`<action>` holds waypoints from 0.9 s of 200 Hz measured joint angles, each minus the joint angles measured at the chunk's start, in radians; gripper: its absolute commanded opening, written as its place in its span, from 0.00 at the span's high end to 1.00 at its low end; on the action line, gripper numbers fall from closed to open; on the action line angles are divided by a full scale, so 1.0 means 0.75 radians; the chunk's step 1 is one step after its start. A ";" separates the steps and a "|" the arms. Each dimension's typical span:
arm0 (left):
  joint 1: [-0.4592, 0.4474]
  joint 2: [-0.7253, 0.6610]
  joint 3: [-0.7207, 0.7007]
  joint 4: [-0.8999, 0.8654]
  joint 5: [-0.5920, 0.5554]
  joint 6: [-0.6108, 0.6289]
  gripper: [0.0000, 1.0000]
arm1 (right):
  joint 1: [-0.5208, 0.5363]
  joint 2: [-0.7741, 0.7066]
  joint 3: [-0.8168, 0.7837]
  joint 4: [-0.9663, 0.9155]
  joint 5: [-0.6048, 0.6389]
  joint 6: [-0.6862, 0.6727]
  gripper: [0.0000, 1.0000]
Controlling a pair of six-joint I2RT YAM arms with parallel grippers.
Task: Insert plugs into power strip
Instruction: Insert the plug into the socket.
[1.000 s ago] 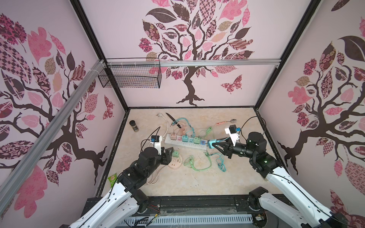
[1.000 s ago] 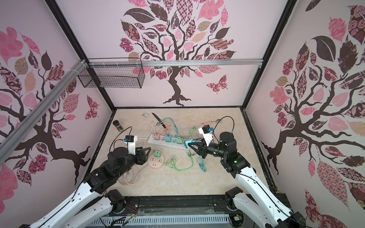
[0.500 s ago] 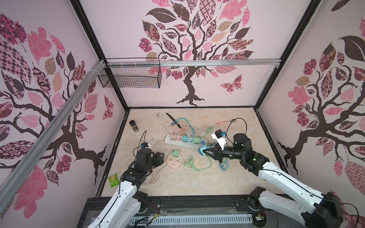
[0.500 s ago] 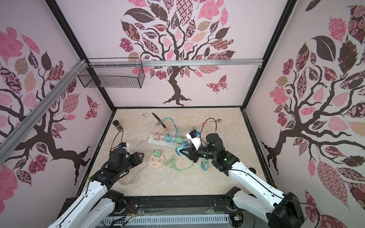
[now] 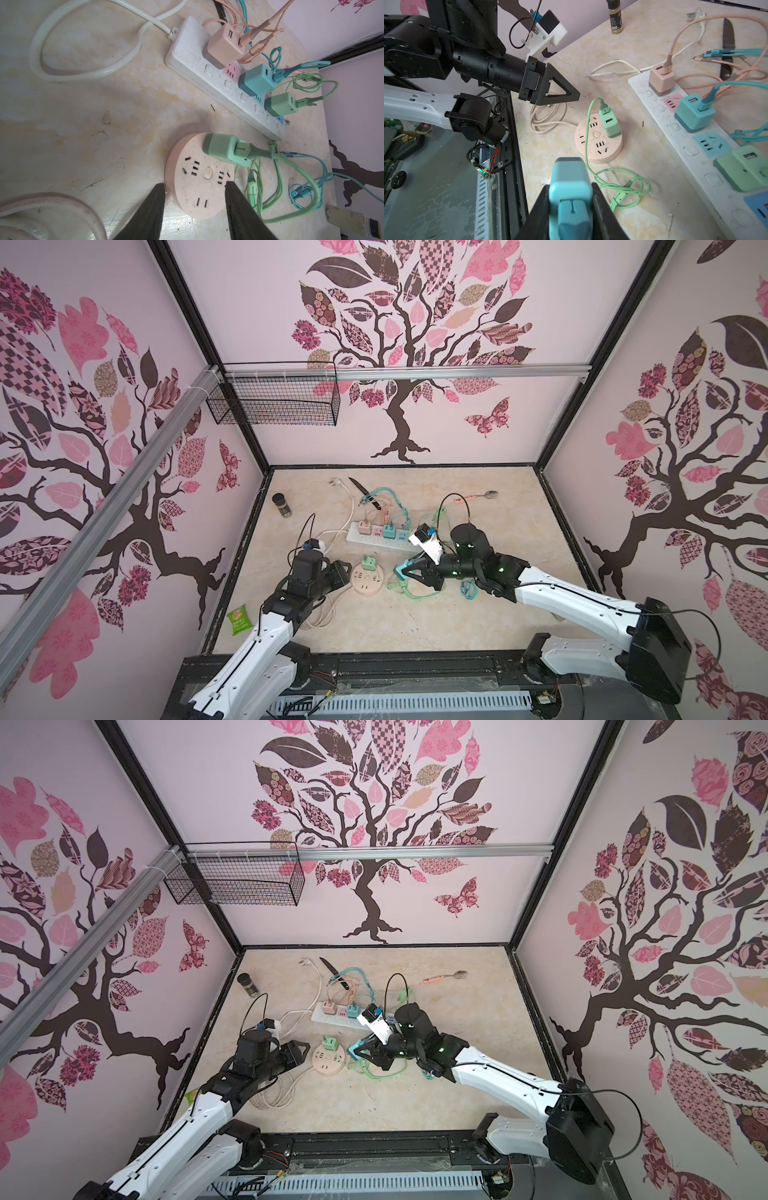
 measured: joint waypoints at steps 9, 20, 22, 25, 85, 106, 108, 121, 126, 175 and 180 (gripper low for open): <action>0.000 0.009 -0.009 0.009 0.000 -0.002 0.51 | 0.019 0.034 0.019 0.000 0.014 -0.010 0.93; 0.000 0.023 -0.021 0.022 0.000 -0.003 0.52 | 0.044 0.076 0.045 -0.003 0.026 -0.022 0.93; 0.000 0.025 -0.023 0.025 0.000 -0.003 0.53 | 0.048 0.083 0.049 -0.004 0.029 -0.023 0.93; 0.000 0.031 -0.027 0.030 0.000 -0.003 0.53 | 0.056 0.098 0.057 -0.004 0.032 -0.026 0.93; 0.001 0.159 -0.048 0.100 -0.001 0.003 0.56 | 0.115 0.310 0.183 -0.021 0.062 -0.092 0.93; 0.001 0.202 -0.048 0.133 -0.001 0.007 0.58 | 0.123 0.376 0.242 -0.030 0.065 -0.116 0.93; 0.001 0.205 -0.048 0.135 0.000 0.007 0.58 | 0.124 0.381 0.247 -0.034 0.066 -0.117 0.93; 0.002 0.226 -0.048 0.147 0.000 0.008 0.59 | 0.127 0.416 0.278 -0.037 0.068 -0.123 0.94; 0.002 0.233 -0.048 0.151 0.001 0.008 0.59 | 0.130 0.431 0.289 -0.038 0.069 -0.123 0.94; 0.005 0.255 -0.052 0.188 0.005 0.012 0.62 | 0.165 0.539 0.354 -0.044 0.079 -0.122 0.95; 0.005 0.256 -0.052 0.191 0.005 0.012 0.62 | 0.170 0.551 0.360 -0.044 0.082 -0.122 0.95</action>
